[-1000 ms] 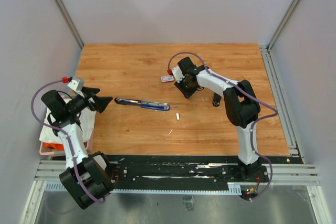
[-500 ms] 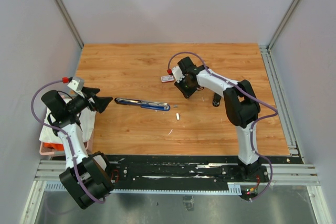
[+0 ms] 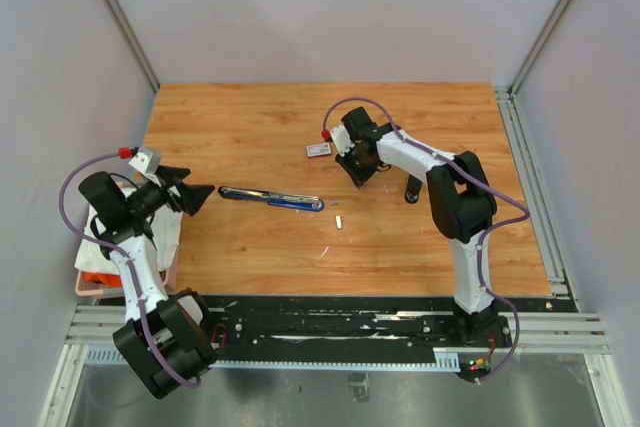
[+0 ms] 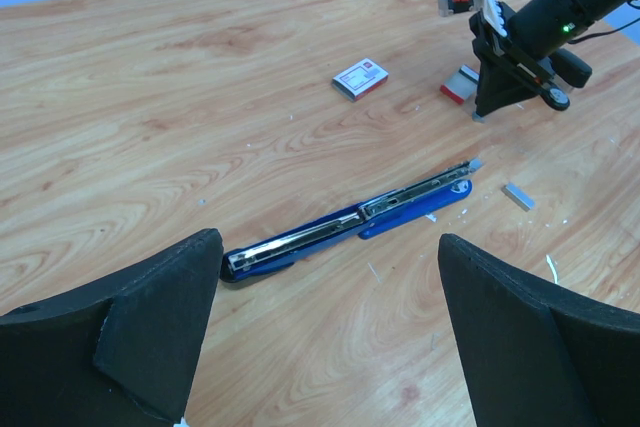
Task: Unload the staples from the stapler
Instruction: Pick up the staple from the center of the board, then adjust the staple box at the center of the board.
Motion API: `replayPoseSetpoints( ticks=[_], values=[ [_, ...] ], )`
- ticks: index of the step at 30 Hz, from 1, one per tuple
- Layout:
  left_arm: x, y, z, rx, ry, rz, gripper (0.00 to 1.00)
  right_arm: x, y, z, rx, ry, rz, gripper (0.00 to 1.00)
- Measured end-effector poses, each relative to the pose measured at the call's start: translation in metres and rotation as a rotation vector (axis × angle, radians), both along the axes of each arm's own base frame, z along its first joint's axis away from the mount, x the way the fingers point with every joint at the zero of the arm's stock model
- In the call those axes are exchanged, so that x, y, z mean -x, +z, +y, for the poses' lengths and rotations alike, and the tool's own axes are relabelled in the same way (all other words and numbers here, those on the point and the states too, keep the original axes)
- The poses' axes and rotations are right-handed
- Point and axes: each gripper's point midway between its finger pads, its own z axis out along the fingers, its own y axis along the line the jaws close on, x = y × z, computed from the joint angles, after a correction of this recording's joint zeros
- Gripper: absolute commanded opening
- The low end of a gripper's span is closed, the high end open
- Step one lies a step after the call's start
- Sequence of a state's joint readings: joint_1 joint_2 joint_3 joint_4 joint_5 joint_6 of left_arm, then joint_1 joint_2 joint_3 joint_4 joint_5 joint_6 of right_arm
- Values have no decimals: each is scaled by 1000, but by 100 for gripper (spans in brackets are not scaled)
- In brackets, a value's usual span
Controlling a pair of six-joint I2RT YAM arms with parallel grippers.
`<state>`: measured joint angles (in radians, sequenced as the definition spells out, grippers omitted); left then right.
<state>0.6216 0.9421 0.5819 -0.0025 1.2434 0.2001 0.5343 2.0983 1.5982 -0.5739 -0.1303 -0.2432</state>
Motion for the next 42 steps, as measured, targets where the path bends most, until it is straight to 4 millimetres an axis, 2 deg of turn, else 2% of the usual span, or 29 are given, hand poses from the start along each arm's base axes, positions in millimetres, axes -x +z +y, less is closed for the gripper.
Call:
replayPoseSetpoints(
  ticks=[6,8,11,22,26,29,33,36,39,42],
  values=[
    [0,0,0,-1,0,0,98,0,-5,-2,7,-4,10,15],
    [0,0,0,-1,0,0,98,0,-7,-3,9,-5,14,11],
    [0,0,0,0,0,0,98,-1,-7,-3,10,-6,13,1],
    [0,-2,0,4,-1,6,98,1,-7,-5,18,-8,23,1],
    [-1,-2,0,7,-1,10,98,3,2,-7,20,-14,20,1],
    [-1,-3,0,8,-1,11,98,-6,20,-6,6,-30,-20,1],
    [-1,-3,0,8,-1,11,98,-35,49,-11,-36,-95,-95,1],
    [-1,-3,0,8,-1,11,98,-50,63,-17,-49,-140,-136,0],
    [-1,-3,0,8,-1,12,98,-57,65,-22,-53,-185,-148,1],
    [-1,-3,0,8,-1,12,98,-58,57,-22,-54,-220,-132,1]
  ],
)
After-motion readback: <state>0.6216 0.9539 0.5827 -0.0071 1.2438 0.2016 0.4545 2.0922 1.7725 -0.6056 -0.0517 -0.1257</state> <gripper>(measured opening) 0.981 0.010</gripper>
